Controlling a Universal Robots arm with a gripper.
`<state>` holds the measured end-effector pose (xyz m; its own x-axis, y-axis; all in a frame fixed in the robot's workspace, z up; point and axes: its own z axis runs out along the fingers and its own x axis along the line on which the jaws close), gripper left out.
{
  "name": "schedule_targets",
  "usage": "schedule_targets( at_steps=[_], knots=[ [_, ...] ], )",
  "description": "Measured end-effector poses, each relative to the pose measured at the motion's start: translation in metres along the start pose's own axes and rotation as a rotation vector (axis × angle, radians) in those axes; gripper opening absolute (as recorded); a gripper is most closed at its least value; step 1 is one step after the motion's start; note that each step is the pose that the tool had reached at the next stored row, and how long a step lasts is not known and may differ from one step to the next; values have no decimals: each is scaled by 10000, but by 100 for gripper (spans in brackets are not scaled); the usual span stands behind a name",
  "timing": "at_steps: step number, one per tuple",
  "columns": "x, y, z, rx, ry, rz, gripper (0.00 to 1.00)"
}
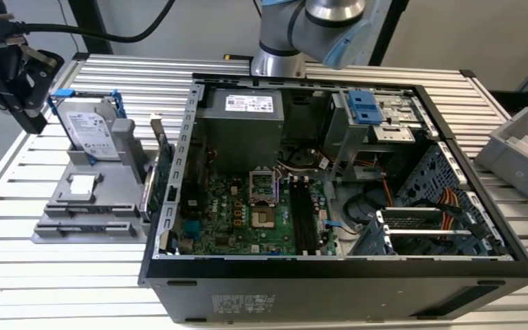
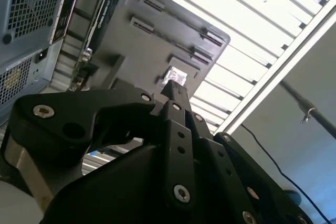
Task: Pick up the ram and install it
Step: 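Reach for the ram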
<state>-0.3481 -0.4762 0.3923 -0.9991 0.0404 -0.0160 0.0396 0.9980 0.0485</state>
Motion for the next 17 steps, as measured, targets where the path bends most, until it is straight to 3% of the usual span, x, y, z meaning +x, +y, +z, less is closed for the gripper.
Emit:
schedule_targets(
  at_steps=[17],
  knots=[
    [4,-1,1,-24,87,-1810,0]
  ],
)
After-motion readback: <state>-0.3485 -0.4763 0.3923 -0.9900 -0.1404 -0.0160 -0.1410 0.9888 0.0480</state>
